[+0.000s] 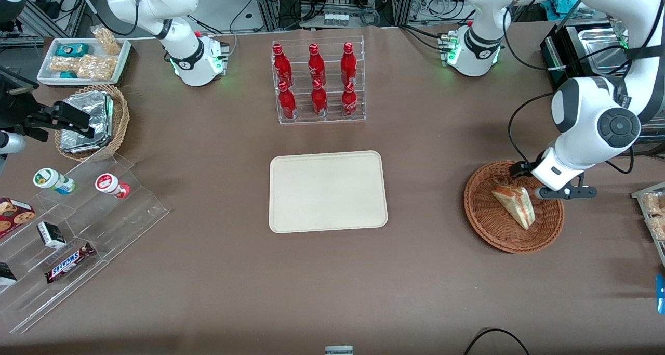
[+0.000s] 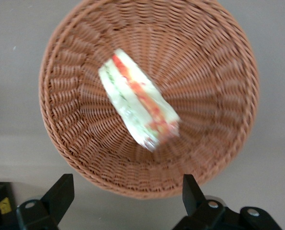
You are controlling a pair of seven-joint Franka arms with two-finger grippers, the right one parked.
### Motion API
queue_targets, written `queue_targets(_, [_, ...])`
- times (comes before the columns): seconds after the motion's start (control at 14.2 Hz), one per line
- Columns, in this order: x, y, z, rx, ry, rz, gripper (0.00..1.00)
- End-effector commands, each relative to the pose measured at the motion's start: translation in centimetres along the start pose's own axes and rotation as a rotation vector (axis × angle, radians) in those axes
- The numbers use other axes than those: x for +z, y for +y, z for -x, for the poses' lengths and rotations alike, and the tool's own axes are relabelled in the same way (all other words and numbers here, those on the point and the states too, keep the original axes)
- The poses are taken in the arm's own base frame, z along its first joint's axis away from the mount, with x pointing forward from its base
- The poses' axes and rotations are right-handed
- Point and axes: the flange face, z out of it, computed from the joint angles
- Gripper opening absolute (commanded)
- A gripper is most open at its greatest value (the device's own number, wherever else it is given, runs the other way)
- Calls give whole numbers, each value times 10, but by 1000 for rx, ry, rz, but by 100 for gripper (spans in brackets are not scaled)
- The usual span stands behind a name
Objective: Place sandwich from basket to tray
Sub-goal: 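Lower the left gripper and close it on the wrapped sandwich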
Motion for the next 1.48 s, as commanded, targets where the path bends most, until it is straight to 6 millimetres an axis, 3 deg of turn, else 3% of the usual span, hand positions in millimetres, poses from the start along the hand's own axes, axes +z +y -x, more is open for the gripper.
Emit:
queue_targets(0.0, [11,3,-6,-197,17,2,100])
queue_targets(0.42, [17,13,-19,-806,85,61,100])
queue_targets(0.56, [30,18,-25,-893,108,86,100])
queue_targets(0.85, [68,21,-27,-895,65,66,100])
queue_targets(0.92, [72,21,-26,-896,57,62,94])
queue_targets(1.06, [74,30,-24,-873,47,55,36])
queue_targets(1.13, [70,33,-22,-862,48,53,16])
queue_targets(1.27, [51,31,-18,-837,15,15,11])
queue_targets(1.41, [18,44,-16,-737,-26,-26,11])
